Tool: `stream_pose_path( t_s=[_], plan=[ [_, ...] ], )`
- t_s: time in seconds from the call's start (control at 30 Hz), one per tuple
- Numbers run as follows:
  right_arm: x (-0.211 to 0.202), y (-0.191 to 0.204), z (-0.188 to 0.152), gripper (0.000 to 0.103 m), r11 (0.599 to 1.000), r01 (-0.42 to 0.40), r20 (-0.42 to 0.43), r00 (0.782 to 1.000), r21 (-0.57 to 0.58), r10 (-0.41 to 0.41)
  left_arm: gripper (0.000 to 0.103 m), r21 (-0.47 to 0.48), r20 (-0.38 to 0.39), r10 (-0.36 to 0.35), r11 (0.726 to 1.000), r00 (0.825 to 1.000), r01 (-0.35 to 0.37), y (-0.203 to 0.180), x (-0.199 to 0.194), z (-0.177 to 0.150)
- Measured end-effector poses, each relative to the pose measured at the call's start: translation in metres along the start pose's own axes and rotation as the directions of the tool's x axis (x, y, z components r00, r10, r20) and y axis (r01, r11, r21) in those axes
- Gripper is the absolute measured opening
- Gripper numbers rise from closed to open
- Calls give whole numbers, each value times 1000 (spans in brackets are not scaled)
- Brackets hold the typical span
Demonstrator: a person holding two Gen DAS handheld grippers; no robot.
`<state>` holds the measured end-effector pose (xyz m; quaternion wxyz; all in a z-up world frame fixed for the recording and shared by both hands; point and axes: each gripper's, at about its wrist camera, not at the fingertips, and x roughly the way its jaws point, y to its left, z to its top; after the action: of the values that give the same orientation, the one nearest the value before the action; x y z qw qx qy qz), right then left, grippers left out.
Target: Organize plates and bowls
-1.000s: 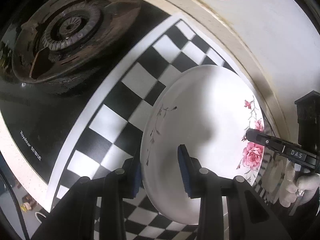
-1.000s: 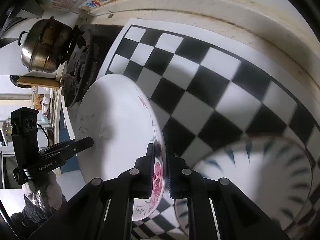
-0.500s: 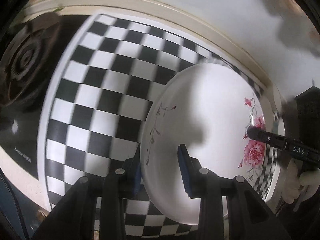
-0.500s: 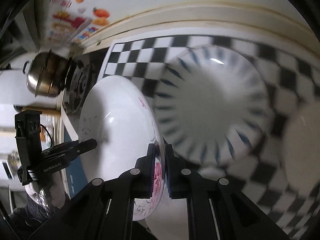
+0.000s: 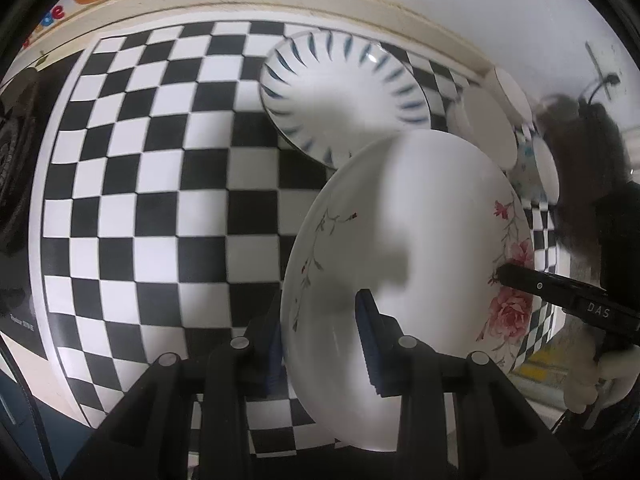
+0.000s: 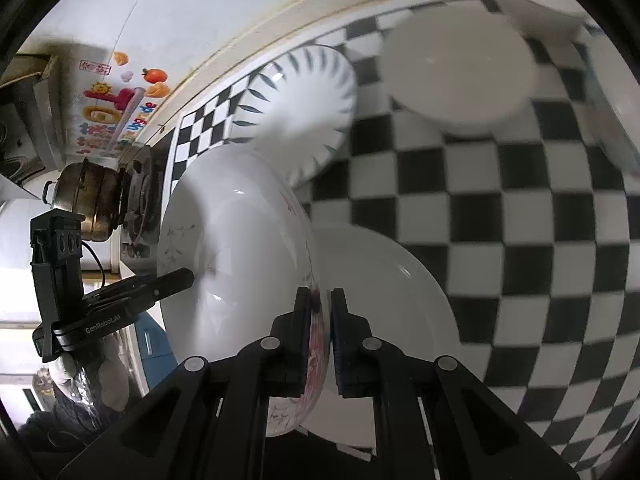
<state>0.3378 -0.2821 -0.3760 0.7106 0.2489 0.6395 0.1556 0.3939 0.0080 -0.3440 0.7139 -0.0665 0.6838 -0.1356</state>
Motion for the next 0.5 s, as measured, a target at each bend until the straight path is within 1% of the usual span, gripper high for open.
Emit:
stream_pose_path(
  t_s=[0.3, 0.5],
  plan=[
    [5, -38, -30, 11, 999, 12, -11, 1000, 45, -11, 31, 43, -66, 37, 998, 997, -35, -25, 28, -19],
    [13, -49, -37, 11, 998, 32, -37, 999, 46, -30, 30, 50, -96, 66, 997, 993, -61, -31, 43, -27]
  ],
)
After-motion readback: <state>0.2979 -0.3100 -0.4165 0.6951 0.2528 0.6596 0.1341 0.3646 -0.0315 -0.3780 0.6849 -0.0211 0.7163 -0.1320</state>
